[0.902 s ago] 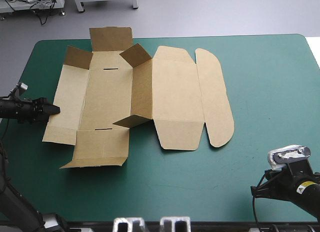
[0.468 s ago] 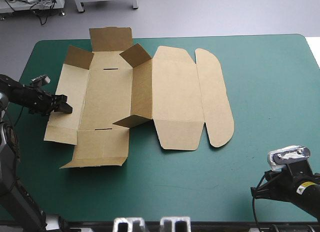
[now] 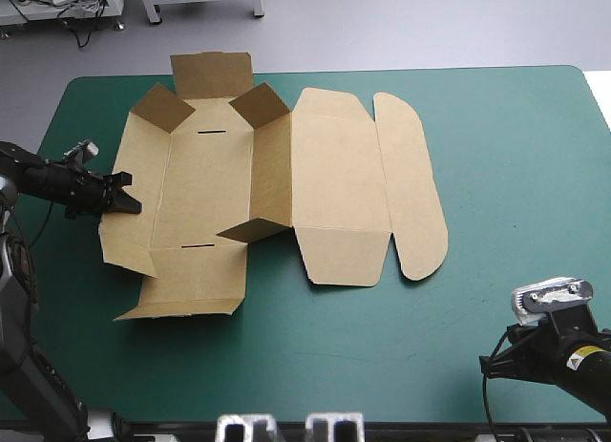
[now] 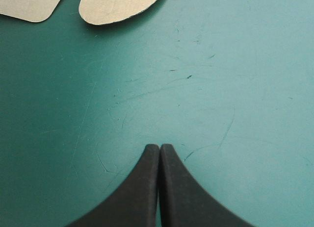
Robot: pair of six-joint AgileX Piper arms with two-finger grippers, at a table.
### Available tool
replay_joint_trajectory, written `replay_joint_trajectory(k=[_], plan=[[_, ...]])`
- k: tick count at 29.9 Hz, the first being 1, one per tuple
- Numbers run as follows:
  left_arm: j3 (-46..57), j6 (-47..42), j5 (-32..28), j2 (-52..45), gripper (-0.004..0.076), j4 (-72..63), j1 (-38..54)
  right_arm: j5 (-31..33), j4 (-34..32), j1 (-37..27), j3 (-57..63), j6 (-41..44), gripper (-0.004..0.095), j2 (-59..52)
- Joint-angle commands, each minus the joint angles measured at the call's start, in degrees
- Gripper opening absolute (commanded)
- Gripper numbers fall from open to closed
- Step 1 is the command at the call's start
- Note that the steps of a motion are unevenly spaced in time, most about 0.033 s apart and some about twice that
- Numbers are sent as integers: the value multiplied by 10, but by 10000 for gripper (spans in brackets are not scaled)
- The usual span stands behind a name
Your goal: Fold the box
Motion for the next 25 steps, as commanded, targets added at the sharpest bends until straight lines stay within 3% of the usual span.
replay_joint_trajectory(k=[1, 7, 18, 25], plan=[[-5, 63, 29, -39, 6, -6, -28, -34, 0, 0, -16, -5, -20, 7], [-25, 163, 28, -82, 6, -11, -79, -40, 0, 0, -16, -5, -20, 7], [-167, 118, 26, -107, 6, 50, -177, -42, 0, 0, -16, -4, -20, 7], [-252, 162, 26, -117, 6, 115, -270, -71, 24, 0, -16, 9, -20, 7]])
